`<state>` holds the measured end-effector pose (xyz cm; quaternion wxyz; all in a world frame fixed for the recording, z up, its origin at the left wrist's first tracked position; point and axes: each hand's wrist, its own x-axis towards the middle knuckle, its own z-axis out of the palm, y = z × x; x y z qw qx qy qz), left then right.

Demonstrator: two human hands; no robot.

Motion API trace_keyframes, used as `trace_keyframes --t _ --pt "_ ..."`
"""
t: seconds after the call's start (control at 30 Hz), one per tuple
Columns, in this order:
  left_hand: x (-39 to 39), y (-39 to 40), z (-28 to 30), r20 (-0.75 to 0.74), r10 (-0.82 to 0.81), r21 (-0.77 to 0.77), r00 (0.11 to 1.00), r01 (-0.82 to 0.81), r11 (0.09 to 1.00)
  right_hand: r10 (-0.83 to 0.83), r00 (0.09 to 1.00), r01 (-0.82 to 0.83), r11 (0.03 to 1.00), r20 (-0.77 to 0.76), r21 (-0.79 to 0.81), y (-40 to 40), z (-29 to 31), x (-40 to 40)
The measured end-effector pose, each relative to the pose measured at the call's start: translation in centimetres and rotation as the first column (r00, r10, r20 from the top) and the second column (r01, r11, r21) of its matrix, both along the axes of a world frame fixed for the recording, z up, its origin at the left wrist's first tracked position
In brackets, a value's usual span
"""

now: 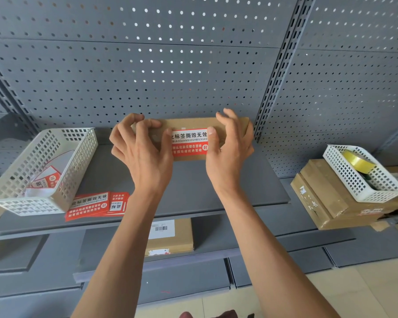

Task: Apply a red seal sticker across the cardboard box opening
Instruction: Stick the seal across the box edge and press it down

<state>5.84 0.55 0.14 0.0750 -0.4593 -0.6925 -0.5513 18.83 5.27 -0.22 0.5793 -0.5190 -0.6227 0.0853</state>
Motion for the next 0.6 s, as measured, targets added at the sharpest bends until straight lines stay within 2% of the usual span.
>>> trace_keyframes --t 0.43,0.6 --pt "-1.5 -1.6 -0.2 -0.038 -0.181 -0.096 0.983 0.176 0.980 0.204 0.974 -0.195 0.976 0.102 -0.097 -0.4 -0.4 2.1" --pt "-1.8 -1.7 -0.2 -0.039 -0.196 -0.091 0.980 0.191 0.977 0.269 0.951 -0.244 0.956 0.155 -0.161 -0.3 -0.4 3.0"
